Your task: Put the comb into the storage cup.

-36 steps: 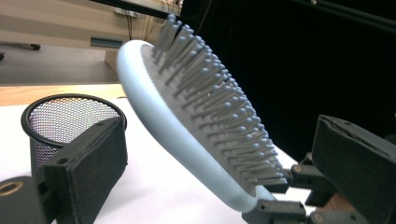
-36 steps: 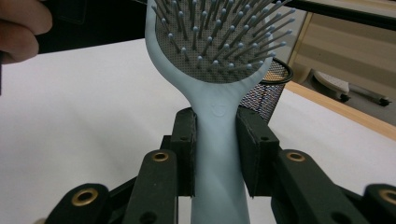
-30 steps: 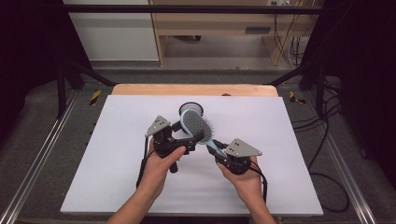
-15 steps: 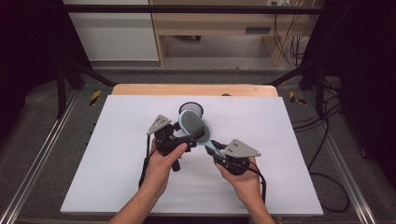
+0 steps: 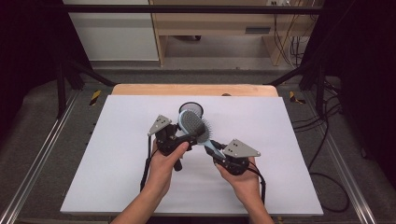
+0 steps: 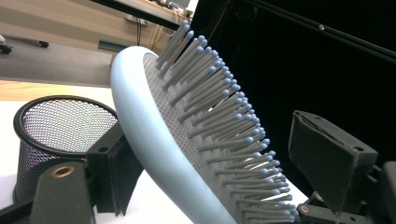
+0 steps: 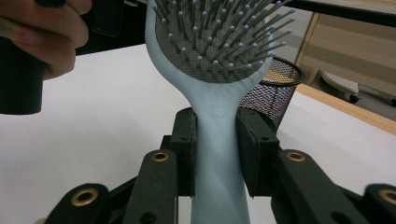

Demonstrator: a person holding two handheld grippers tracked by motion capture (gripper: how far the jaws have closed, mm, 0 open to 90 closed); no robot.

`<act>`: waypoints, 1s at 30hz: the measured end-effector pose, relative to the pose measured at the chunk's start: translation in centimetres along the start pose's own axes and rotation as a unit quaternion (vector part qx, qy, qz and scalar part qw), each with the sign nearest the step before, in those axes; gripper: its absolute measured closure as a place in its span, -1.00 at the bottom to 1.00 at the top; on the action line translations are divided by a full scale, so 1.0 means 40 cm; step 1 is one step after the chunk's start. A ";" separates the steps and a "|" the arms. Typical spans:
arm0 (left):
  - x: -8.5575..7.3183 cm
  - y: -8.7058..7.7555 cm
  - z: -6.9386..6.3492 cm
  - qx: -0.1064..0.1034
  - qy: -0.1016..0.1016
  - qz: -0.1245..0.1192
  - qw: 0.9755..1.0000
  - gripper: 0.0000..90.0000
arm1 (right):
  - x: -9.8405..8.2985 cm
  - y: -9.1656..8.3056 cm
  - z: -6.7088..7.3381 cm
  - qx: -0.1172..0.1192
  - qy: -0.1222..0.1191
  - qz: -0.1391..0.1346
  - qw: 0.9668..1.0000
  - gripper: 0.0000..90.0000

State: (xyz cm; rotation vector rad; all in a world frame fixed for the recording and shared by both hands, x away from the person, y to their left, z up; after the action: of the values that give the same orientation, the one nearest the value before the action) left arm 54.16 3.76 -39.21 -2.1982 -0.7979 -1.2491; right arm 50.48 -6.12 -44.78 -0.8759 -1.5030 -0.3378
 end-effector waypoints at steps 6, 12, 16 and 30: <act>0.000 0.000 -0.001 0.005 -0.007 -0.002 1.000 -0.39 | 0.000 -0.001 0.000 0.001 0.007 -0.002 1.000 0.55; 0.000 0.002 -0.002 0.001 -0.020 -0.003 1.000 -0.31 | 0.001 0.000 0.001 0.001 0.008 -0.003 1.000 0.55; 0.000 0.002 0.001 -0.004 -0.039 -0.002 0.999 -0.21 | -0.002 0.002 0.001 0.001 0.005 0.000 1.000 0.55; -0.002 0.002 -0.008 -0.017 -0.067 -0.004 0.998 0.07 | -0.019 0.014 0.006 -0.001 -0.002 0.021 1.000 0.55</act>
State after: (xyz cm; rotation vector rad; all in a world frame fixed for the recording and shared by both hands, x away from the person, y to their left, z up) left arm 54.01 3.47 -39.13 -2.3292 -0.8435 -1.1357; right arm 50.61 -5.83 -45.68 -0.9089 -1.4863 -0.3079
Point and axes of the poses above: each handheld gripper's, and its own axes: y roughly forward along the jaws, x roughly out of its top, z roughly to its left, the point moved 9 cm from there along y, roughly forward along the jaws, and after that the axes turned 4 degrees about -y, right-handed, at the moved point
